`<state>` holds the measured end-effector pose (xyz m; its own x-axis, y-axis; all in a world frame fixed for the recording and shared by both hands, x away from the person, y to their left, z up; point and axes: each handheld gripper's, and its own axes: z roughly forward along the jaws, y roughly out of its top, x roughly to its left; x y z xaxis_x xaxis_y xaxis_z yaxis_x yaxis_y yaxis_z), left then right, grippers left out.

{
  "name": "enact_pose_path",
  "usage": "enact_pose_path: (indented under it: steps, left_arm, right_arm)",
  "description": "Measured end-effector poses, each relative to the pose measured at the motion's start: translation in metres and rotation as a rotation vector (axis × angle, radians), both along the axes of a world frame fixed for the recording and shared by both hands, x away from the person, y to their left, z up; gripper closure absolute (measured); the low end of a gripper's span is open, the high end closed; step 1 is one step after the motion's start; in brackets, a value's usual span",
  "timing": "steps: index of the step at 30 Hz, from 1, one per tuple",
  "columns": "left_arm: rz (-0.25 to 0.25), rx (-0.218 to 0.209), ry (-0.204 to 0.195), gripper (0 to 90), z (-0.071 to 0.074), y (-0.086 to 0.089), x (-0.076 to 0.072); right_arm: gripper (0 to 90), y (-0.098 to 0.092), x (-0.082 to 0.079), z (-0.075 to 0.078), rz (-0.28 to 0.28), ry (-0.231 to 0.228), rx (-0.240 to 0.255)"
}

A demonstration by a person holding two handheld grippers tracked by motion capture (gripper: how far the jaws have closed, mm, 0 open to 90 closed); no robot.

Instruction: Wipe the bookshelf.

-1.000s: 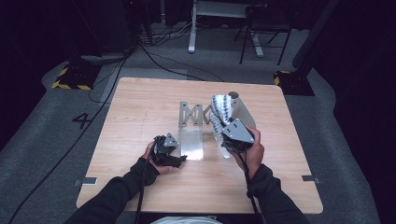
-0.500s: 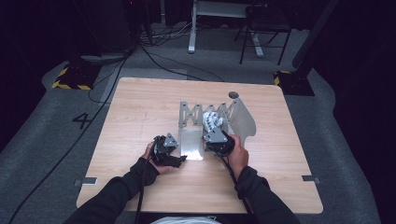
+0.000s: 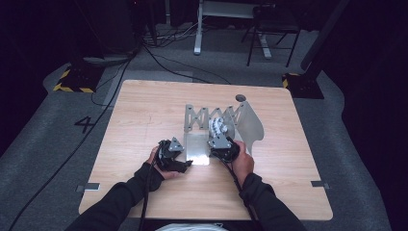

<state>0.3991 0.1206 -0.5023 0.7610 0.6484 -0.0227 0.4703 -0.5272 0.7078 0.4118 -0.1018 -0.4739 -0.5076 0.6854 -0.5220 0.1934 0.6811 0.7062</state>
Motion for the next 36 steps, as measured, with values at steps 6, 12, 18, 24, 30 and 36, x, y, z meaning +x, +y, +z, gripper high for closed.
enact_pose_path:
  steps: [6, 12, 18, 24, 30, 36]
  left_arm:
    - [0.004, 0.003, -0.003, 28.3, 0.0, 0.0, 0.0]
    - [0.005, 0.003, -0.003, 28.3, 0.0, 0.0, 0.0]
    - [0.006, 0.004, -0.004, 28.3, 0.0, 0.0, -0.001]
    - [0.005, 0.0, 0.001, 28.2, 0.0, 0.0, 0.0]
    - [0.005, -0.001, 0.0, 28.2, 0.0, 0.0, -0.001]
    - [-0.023, 0.027, -0.004, 26.4, 0.001, 0.0, -0.008]
  right_arm:
    - [79.8, -0.003, 0.0, 0.034, -0.044, -0.092, 0.033]
    - [79.8, -0.018, -0.011, 0.064, -0.056, -0.183, 0.069]
    - [79.7, -0.025, -0.022, 0.065, -0.03, -0.147, 0.045]
    - [79.7, -0.031, -0.023, 0.04, -0.013, -0.04, 0.001]
    - [79.7, -0.039, -0.025, 0.012, -0.015, 0.05, -0.033]
    - [79.6, -0.041, -0.039, 0.018, 0.04, 0.059, 0.023]
